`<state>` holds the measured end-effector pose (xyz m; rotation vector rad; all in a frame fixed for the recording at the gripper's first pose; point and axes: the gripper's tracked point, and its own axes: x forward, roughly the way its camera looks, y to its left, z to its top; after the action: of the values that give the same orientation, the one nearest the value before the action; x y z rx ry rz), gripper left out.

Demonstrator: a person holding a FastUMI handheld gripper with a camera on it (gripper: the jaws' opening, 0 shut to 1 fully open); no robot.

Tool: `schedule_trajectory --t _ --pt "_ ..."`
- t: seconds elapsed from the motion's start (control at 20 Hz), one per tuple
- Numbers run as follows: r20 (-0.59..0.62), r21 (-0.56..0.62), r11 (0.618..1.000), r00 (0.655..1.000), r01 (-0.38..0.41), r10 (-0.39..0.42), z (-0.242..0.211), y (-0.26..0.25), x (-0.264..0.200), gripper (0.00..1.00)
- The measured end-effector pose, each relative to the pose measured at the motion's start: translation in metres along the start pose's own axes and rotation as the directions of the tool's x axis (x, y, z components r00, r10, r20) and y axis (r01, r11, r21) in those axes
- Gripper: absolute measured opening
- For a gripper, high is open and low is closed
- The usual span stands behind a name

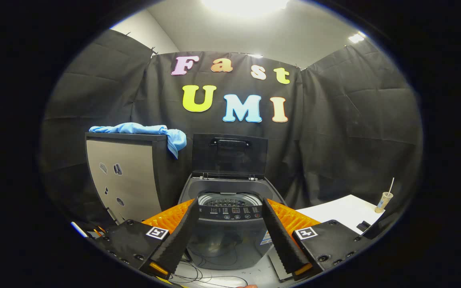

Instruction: Put the clothes into the washing machine and then close the washing machine lid.

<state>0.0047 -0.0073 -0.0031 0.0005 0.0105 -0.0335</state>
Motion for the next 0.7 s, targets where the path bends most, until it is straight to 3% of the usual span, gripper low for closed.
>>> schedule_trajectory --t 0.7 --pt "-0.011 -0.008 1.0 1.0 -0.009 0.009 0.0054 0.0063 0.0019 0.98"
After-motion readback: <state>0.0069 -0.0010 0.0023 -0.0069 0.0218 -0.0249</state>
